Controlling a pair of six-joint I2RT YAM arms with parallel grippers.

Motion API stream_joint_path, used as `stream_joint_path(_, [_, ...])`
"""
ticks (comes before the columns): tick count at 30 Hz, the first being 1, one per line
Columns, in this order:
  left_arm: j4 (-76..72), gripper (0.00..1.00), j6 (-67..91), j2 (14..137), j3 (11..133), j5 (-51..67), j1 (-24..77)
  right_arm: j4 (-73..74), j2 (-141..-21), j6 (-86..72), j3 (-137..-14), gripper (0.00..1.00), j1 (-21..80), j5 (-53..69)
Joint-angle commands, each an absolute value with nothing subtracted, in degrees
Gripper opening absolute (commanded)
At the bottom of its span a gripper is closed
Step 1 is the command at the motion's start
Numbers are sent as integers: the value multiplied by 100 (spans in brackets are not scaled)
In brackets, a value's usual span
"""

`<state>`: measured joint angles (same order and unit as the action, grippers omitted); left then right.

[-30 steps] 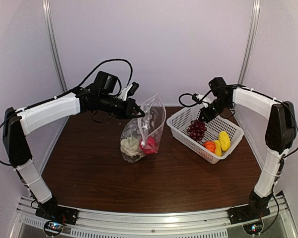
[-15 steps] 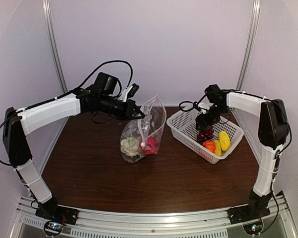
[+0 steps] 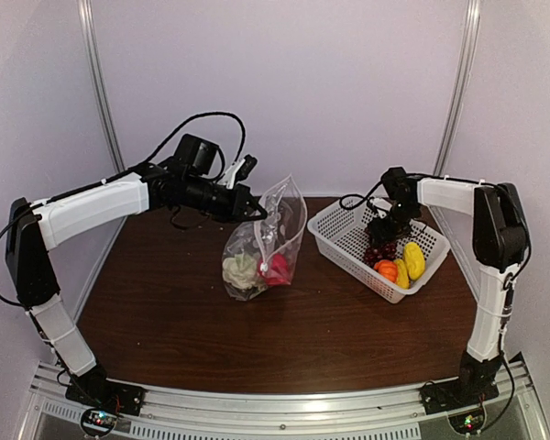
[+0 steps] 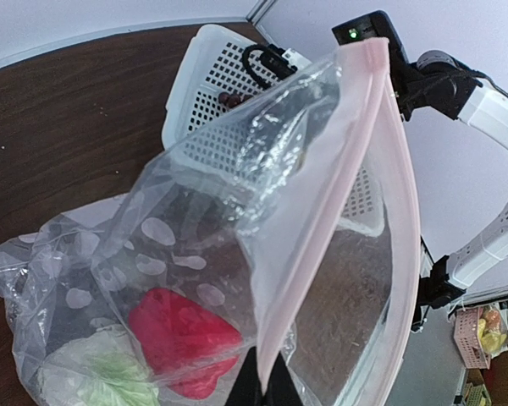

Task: Place the food in the zip-top bag and seal the zipper
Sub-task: Pick up the fake fruit from the bin.

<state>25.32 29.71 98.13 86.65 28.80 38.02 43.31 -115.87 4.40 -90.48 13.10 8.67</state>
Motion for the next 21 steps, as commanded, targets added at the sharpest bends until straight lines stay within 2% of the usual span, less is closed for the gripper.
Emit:
stream_joint_path(1, [2364,0,3006,9857,8597,2937,3797,4389,-11983,316,-8999,67,1251,559])
stream_joint_path(4, [2364,0,3006,9849,8578,2928,3797,4386,-12113,323,-8999,67,1210,487])
stream_joint_path(6, [2364,0,3014,9845,8569,2927,3797,4369,-12165,324,-9001,61,1181,528])
stream_joint_path(11, [2329,0,3072,9868,8520,2927,3797,4351,-12196,403,-9044,17,1160,836])
stream_joint_path(13, [2313,0,3097,9878,8508,2940,3797,4335,-12079,396,-9067,5,1160,924])
stream_joint_path(17, [2298,0,3123,9879,8508,2912,3797,4369,-11553,427,-9167,0,1151,1189])
stream_joint_path(21, [2151,0,3182,9878,8429,2908,3797,4306,-10785,530,-9134,0,1130,1839])
